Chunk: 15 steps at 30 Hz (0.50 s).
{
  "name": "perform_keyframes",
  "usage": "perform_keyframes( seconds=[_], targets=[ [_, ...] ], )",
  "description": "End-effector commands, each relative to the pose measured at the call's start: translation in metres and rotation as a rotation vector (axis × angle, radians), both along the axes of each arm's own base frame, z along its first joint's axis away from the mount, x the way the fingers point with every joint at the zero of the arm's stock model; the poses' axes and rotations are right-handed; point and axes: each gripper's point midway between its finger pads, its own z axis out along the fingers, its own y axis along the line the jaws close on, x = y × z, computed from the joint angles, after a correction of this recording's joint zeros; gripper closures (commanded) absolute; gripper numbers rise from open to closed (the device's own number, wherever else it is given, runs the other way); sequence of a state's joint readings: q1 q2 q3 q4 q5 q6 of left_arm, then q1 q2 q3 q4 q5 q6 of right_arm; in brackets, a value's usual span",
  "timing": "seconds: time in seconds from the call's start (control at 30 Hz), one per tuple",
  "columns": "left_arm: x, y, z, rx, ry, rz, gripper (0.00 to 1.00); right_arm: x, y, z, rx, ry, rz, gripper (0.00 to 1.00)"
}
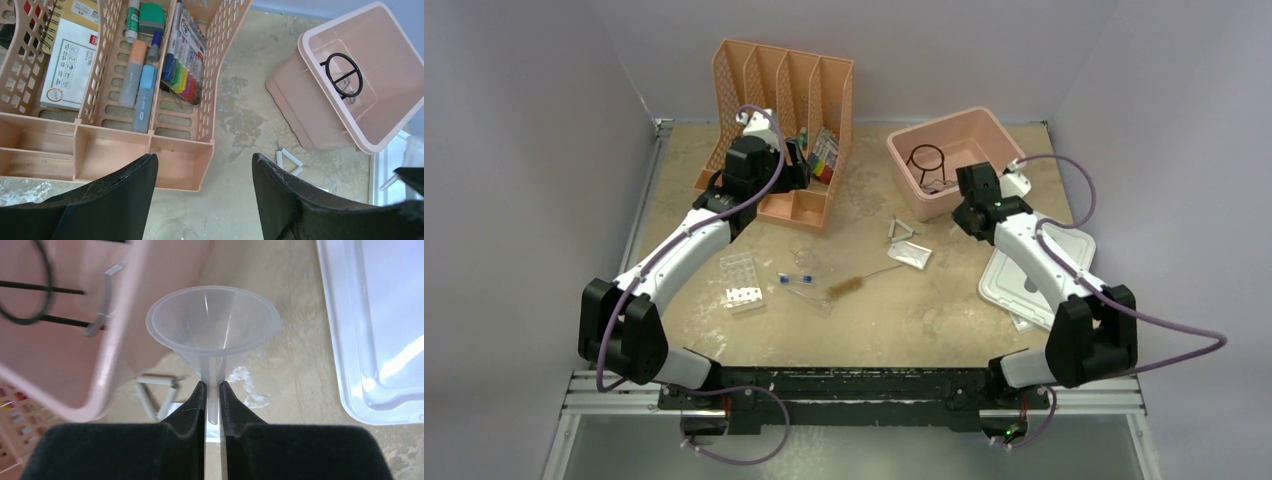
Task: Organize the chemistry lab equipment
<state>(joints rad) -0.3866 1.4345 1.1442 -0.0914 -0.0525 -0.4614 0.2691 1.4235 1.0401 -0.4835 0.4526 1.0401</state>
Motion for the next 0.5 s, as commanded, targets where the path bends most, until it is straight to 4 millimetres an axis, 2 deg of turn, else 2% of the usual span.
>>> perform_keyframes(
  seconds=[0.0,0.1,0.2,0.33,0.47],
  targets=[
    [0.011,-0.004,0.025,-0.043,-0.071,0.001,0.32,0.027,-0.01,0.075,-0.111,-0.167,0.054,0.96],
    [0.013,-0.005,0.026,-0.047,-0.074,-0.001,0.32,0.042,-0.008,0.1,-0.133,-0.203,0.083,0.95],
    [0.015,-0.006,0.027,-0.048,-0.076,-0.001,0.32,0.06,-0.001,0.114,-0.117,-0.238,0.105,0.95],
    [0.016,-0.006,0.027,-0.046,-0.078,0.002,0.32,0.09,0.007,0.12,-0.072,-0.264,0.119,0.94],
    [0.017,-0.004,0.027,-0.034,-0.078,0.01,0.32,0.11,0.014,0.119,-0.053,-0.257,0.123,0.95]
  ],
)
